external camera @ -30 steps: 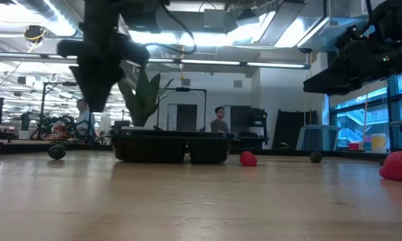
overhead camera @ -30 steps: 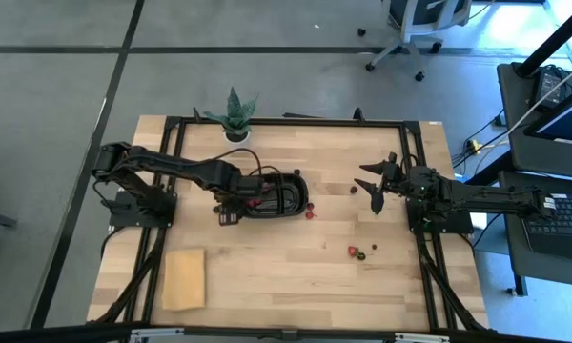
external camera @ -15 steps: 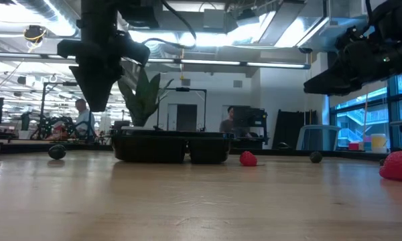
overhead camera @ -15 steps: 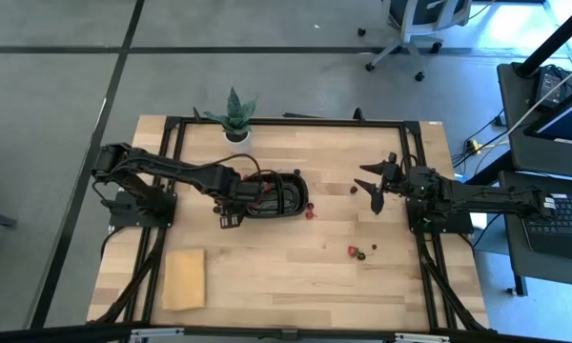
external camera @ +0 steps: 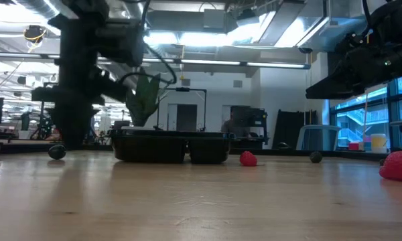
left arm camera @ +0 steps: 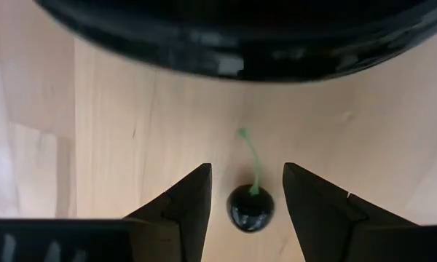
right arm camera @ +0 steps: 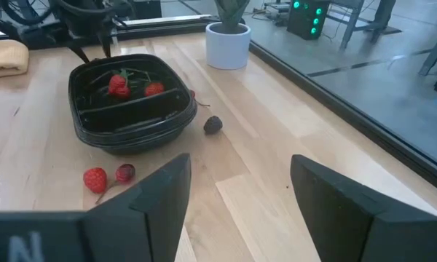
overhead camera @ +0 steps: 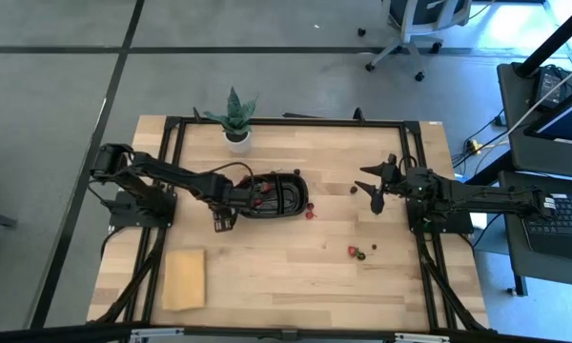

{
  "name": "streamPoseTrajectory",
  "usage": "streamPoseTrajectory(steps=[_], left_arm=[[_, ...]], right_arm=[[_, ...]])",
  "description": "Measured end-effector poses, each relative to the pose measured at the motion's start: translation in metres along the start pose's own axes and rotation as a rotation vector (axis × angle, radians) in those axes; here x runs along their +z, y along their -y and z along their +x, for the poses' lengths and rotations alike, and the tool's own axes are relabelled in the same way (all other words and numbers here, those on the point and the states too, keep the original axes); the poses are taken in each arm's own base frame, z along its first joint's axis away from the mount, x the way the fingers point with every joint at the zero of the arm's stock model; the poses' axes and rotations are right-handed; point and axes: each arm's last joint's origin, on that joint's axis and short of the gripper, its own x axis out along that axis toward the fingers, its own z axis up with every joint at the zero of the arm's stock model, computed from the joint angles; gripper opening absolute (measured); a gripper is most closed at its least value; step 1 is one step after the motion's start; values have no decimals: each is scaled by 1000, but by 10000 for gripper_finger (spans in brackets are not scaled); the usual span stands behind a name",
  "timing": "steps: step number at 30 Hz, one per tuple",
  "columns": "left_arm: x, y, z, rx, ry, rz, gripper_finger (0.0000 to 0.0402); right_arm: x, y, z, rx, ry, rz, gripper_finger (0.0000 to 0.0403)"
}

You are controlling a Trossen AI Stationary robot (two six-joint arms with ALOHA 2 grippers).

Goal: Pick and placing Produce into tupperware
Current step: Put the top black cherry into the black bin

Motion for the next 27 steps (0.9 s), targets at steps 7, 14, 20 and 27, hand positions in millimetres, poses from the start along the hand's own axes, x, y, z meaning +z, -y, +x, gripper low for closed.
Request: streamPoseTrajectory(steps=[7,14,20,27], left_arm=[[-5,-11,20,-27,18,-49,163],[-8,-19,26,-77,-9,-93,158],[-7,-19,27,-94,-9,-86,102],[-6,-18,27,-98,10,-48,14]], right_arm=[[0,0,0,0,1,0,238],[0,0,0,0,1,0,238],[0,0,0,0,2,0,238],[0,0,0,0,1,0,238]])
